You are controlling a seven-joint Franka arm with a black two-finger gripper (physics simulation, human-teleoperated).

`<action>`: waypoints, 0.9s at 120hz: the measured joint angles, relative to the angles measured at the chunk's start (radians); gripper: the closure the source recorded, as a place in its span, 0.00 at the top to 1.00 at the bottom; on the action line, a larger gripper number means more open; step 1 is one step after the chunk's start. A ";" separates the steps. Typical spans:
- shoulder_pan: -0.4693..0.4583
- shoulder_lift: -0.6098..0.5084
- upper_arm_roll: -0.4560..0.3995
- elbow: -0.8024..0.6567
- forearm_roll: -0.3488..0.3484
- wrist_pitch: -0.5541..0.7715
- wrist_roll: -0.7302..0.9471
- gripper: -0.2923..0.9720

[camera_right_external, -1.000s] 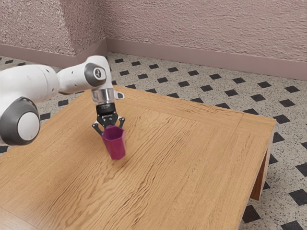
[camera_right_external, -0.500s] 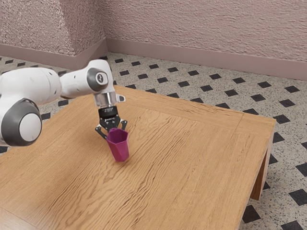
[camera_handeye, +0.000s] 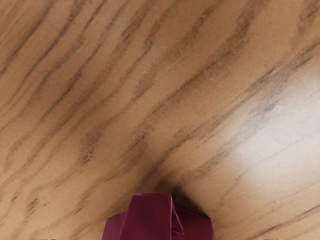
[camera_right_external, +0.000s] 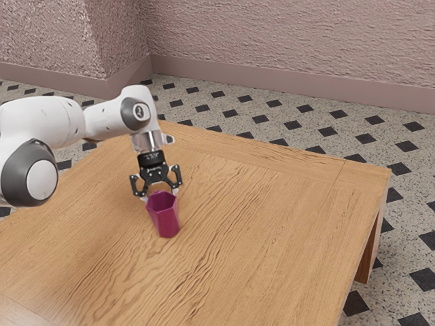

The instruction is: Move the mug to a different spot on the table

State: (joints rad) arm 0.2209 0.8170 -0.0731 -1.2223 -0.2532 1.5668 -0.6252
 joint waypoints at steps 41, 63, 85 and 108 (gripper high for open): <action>0.004 -0.067 0.055 0.004 0.021 0.002 -0.002 0.74; -0.016 -0.202 0.068 -0.044 0.116 0.020 -0.002 0.76; -0.062 -0.496 0.066 -0.203 0.216 0.035 0.037 0.76; -0.090 -0.693 0.064 -0.357 0.295 0.066 0.138 0.77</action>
State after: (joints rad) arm 0.1308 0.1237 -0.0087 -1.5791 0.0414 1.6326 -0.4875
